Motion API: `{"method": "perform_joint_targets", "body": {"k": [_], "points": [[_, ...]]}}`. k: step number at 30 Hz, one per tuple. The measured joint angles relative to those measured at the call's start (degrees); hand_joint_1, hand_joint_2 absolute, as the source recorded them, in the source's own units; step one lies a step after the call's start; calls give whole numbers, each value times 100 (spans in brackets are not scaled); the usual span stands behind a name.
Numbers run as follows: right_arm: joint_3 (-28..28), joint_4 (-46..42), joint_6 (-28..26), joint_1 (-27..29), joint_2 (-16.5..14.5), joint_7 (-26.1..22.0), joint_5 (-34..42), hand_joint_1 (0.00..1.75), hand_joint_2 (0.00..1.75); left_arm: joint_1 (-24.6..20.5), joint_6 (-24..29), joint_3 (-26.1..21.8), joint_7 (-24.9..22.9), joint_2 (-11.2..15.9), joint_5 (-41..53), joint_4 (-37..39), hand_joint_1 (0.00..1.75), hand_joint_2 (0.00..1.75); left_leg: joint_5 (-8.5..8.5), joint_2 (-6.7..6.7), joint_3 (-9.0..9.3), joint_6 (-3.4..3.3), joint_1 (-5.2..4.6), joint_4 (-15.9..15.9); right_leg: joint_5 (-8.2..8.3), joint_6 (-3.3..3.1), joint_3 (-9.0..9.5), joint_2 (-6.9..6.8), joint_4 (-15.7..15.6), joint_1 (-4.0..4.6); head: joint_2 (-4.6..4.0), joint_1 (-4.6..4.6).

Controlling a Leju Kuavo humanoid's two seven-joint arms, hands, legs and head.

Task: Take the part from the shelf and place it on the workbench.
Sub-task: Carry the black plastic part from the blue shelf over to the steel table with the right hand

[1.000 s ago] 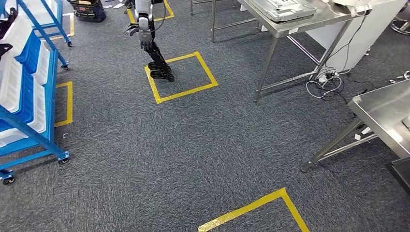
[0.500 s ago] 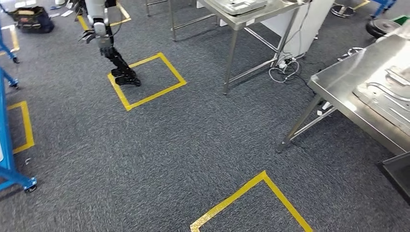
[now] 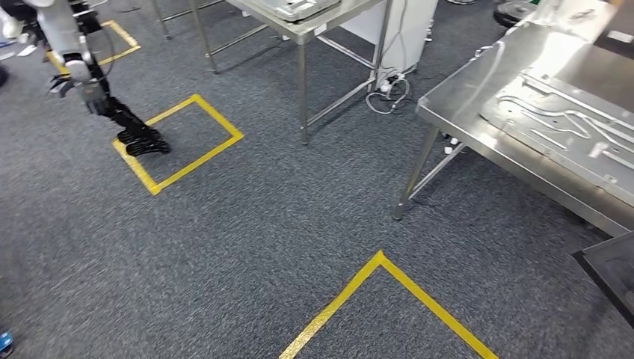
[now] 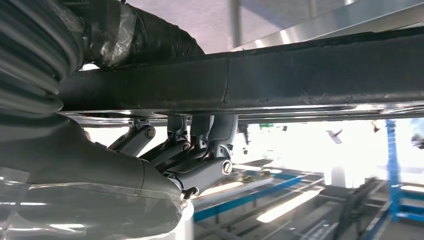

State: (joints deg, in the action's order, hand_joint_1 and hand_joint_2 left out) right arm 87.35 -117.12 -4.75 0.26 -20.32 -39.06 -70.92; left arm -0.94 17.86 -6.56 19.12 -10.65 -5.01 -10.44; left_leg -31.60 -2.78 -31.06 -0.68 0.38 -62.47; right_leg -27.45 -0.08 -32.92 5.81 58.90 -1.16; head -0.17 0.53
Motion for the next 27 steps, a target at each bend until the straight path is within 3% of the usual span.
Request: {"method": "perform_joint_targets", "body": {"k": [2,4,5,6,8,9,10,11,12,13,14,16,17,19,20,21,22,24,26,27], "points": [[-4,8,15,-6,-2,-1,-2,175,175,-7,-2,-4,-2,11,6,1,0,175,141,-196,159,-42,-8,418,12,62,-42,142,17,-10,0,0],[-15,17,7,30,-3,44,18,175,175,-33,-13,-7,-3,14,22,1,0,175,161,-105,182,-84,-21,465,48,155,-82,274,-5,-30,0,-1],[-60,21,-72,140,-5,168,68,175,175,-44,-20,-7,-4,14,38,0,0,175,187,-37,200,-122,-20,501,44,191,-93,217,7,-39,0,1],[-182,16,-247,345,-5,445,149,175,175,-48,-29,-7,-4,13,57,-1,0,175,214,22,216,-165,-9,542,-13,219,-127,59,83,-36,0,5],[-696,-23,-765,909,-3,1335,313,175,175,-31,-44,-8,-2,14,100,-1,0,175,244,145,230,-224,0,594,-319,260,-340,-361,570,-22,0,16],[-1056,-47,-992,1153,-2,1767,353,175,175,-9,-52,-8,1,16,119,0,0,175,239,227,229,-234,-3,596,-514,283,-522,-478,937,-17,0,21],[-1432,-68,-1124,1327,-2,2041,353,175,175,13,-57,-8,2,19,131,1,0,175,229,341,227,-230,-6,594,-657,303,-700,-514,1284,-19,0,21],[-1797,-80,-1184,1468,-3,2175,331,175,175,27,-62,-8,5,21,141,1,0,175,215,469,225,-224,-7,592,-699,318,-806,-532,1486,-25,0,20],[-2114,-90,-1198,1595,-4,2193,304,175,175,28,-70,-8,7,22,151,2,0,175,197,591,226,-214,-7,591,-635,327,-798,-559,1482,-33,0,19],[-2372,-100,-1199,1709,-5,2175,274,175,175,18,-76,-7,9,21,162,1,0,175,179,696,232,-202,-7,588,-480,330,-655,-607,1241,-41,0,19],[-2578,-110,-1199,1801,-6,2156,237,175,175,3,-86,-5,11,20,175,1,0,175,159,782,247,-186,-7,585,-295,328,-408,-700,835,-46,0,20],[-2907,-127,-1209,1890,-7,2138,123,175,175,-22,-98,-4,14,23,201,0,0,175,114,910,297,-132,-27,581,-75,282,6,-918,143,-22,0,20],[-3096,-131,-1221,1916,-8,2144,29,175,175,-33,-102,-3,14,25,210,0,0,175,94,969,326,-97,-35,582,-49,247,92,-971,-15,-3,0,17],[-3469,-133,-1251,1967,-13,2181,-153,175,175,-63,-106,-2,13,26,224,-1,0,175,63,1097,393,-24,-42,596,-51,175,79,-885,-58,22,0,15],[-3623,-132,-1262,1992,-16,2198,-210,175,175,-80,-108,0,13,25,230,-1,0,175,41,1087,416,12,-30,587,-40,139,78,-815,-72,11,0,14],[-3735,-133,-1275,2010,-18,2213,-240,175,175,-87,-110,1,13,23,236,-1,0,175,-22,968,408,45,-20,524,-24,98,81,-756,-92,-5,0,14],[-3823,-133,-1286,2019,-20,2226,-255,175,175,-84,-111,2,14,23,241,-1,0,175,-143,785,347,73,-6,356,-4,59,84,-700,-111,-20,0,11],[-3969,-133,-1307,2023,-21,2251,-263,175,175,-60,-111,3,13,25,248,-1,0,175,-528,406,22,105,19,-345,15,6,79,-582,-123,-23,0,10],[-4093,-132,-1310,2028,-23,2259,-267,175,175,-31,-111,3,12,28,249,-1,0,175,-750,315,-341,113,24,-1045,12,-8,76,-419,-115,-3,0,10],[-4135,-132,-1310,2032,-24,2259,-268,175,175,-18,-111,3,10,29,249,-1,0,175,-680,308,-413,109,24,-1122,7,-9,81,-327,-106,2,0,10]]}}
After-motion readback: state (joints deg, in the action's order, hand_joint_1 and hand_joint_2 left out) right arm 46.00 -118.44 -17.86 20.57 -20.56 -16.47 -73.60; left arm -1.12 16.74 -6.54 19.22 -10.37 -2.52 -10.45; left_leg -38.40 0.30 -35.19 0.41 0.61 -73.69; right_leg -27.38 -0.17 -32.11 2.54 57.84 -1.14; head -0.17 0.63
